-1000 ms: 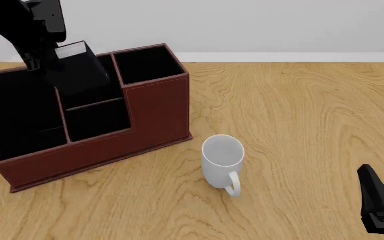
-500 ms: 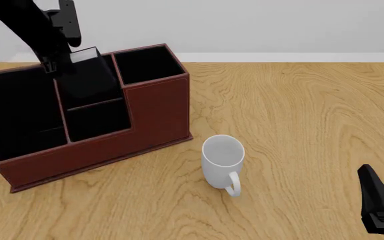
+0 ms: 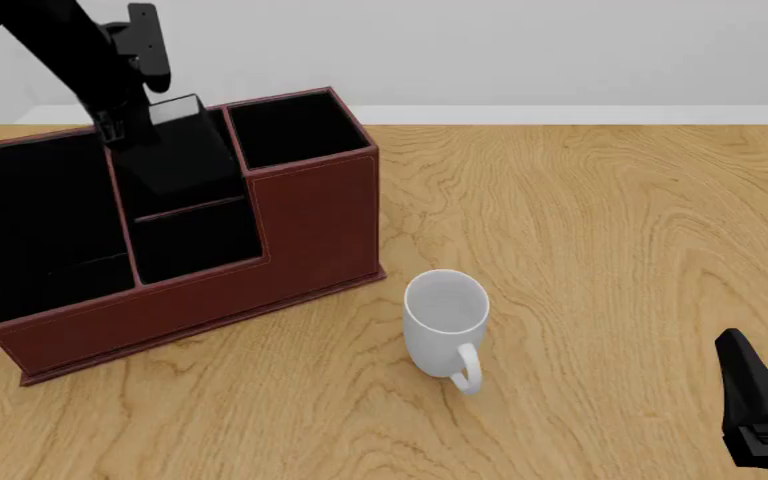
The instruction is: Pick up the book and place it in the front compartment of the caddy.
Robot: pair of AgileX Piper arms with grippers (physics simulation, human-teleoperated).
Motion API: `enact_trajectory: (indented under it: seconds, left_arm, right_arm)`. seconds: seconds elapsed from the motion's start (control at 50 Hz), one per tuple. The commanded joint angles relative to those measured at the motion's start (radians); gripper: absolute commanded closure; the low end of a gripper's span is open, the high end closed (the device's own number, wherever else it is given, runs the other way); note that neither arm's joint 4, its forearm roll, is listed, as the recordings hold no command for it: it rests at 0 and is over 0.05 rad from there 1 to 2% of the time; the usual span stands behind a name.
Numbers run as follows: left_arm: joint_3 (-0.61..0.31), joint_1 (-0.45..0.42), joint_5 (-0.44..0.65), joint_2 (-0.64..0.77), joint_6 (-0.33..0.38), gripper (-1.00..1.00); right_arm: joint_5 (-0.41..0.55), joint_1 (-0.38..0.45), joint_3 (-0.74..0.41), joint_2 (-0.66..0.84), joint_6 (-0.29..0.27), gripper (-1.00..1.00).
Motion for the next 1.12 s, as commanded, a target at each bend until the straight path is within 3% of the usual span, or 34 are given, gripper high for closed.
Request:
enact_trajectory:
  seconds: [0.02, 0.14, 0.2, 0.22, 0.3, 0.32, 0.36, 0.4, 0.5, 0.7, 0.84, 0.92, 0.96, 1.1, 1.12]
  left_arm:
    - [-0.057, -0.008, 0.0, 0.086, 0.009, 1.0]
    - [-0.103, -0.021, -0.002, 0.132, -0.004, 1.0]
    - [-0.084, 0.001, -0.005, 0.141, 0.013, 1.0]
    - [-0.012, -0.013, -0.002, 0.115, 0.004, 1.0]
    - [-0.08, -0.006, -0.031, 0.156, 0.006, 1.0]
    - [-0.08, 0.02, -0.049, 0.168, 0.013, -1.0]
    - [0.005, 0.03, -0.077, 0.143, 0.038, -1.0]
    - [-0.022, 0.032, -0.083, 0.161, 0.024, -1.0]
    - [0.028, 0.046, -0.128, 0.16, 0.04, -1.0]
    - [0.016, 0.023, -0.147, 0.167, 0.012, -1.0]
    - [-0.068, -0.022, -0.102, 0.152, -0.04, -1.0]
    - [-0.036, -0.033, -0.119, 0.111, -0.031, -1.0]
    - [-0.04, -0.09, -0.09, 0.076, -0.077, -1.0]
    - [0.145, -0.107, -0.164, -0.081, -0.017, -1.0]
    - [0.137, -0.124, -0.152, -0.09, -0.04, -1.0]
  right_arm:
    - [0.0, 0.0, 0.0, 0.0, 0.0, -1.0]
    - [0.0, 0.0, 0.0, 0.0, 0.0, -1.0]
    - [0.0, 0.0, 0.0, 0.0, 0.0, -1.0]
    - [0.0, 0.0, 0.0, 0.0, 0.0, -1.0]
    - [0.0, 0.0, 0.0, 0.0, 0.0, -1.0]
    - [0.0, 0.0, 0.0, 0.0, 0.0, -1.0]
    - [0.0, 0.0, 0.0, 0.0, 0.0, -1.0]
    - [0.0, 0.0, 0.0, 0.0, 0.0, -1.0]
    - [0.0, 0.0, 0.0, 0.0, 0.0, -1.0]
    - [0.0, 0.0, 0.0, 0.0, 0.0, -1.0]
    - [0.0, 0.0, 0.0, 0.0, 0.0, -1.0]
    - [0.0, 0.0, 0.0, 0.0, 0.0, -1.0]
    - [0.0, 0.0, 0.0, 0.0, 0.0, -1.0]
    - [0.0, 0.0, 0.0, 0.0, 0.0, -1.0]
    - [0.0, 0.0, 0.0, 0.0, 0.0, -1.0]
